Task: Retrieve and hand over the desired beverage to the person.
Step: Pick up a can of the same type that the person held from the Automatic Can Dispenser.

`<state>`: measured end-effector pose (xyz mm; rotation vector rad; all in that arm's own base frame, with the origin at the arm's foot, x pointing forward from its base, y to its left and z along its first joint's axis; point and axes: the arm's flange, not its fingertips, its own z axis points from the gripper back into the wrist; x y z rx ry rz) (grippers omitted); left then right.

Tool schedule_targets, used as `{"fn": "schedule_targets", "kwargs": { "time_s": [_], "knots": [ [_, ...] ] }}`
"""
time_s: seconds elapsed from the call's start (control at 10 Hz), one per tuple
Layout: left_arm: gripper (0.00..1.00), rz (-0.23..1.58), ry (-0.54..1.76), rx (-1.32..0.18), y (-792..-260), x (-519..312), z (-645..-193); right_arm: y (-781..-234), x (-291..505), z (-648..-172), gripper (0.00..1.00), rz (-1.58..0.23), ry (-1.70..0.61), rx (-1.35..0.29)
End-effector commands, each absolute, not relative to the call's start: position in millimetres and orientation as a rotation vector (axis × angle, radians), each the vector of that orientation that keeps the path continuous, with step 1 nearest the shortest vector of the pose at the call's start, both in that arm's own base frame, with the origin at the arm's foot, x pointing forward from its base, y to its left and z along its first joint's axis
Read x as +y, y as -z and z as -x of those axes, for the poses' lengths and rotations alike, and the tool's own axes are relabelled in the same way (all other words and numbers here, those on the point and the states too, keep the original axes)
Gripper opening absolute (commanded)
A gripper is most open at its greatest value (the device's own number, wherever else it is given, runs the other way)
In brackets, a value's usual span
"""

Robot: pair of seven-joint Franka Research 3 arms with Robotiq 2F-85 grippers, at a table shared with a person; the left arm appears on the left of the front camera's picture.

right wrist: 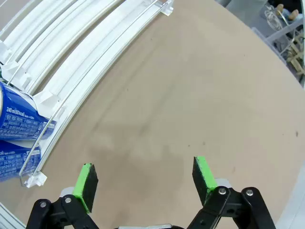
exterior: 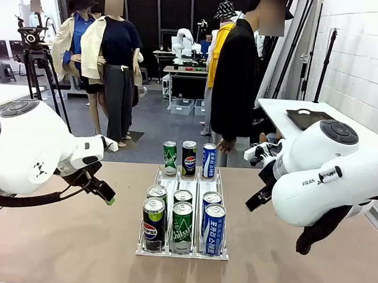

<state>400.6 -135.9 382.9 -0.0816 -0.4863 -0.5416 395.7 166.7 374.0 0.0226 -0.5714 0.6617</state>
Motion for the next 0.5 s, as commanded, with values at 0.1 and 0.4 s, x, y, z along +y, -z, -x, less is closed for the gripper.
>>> {"fn": "schedule_targets", "kwargs": {
  "time_s": [0.1, 0.4],
  "knots": [
    [1.0, 0.084, 0.531, -0.492, -383.0, -135.8, -401.4, -374.0, 167.1, -395.6, 1.0, -0.023, -0.662, -0.571],
    [1.0, 0.084, 0.531, -0.492, -383.0, -135.8, -401.4, -374.0, 167.1, -395.6, 1.0, -0.023, -0.662, -0.571]
  ]
}}
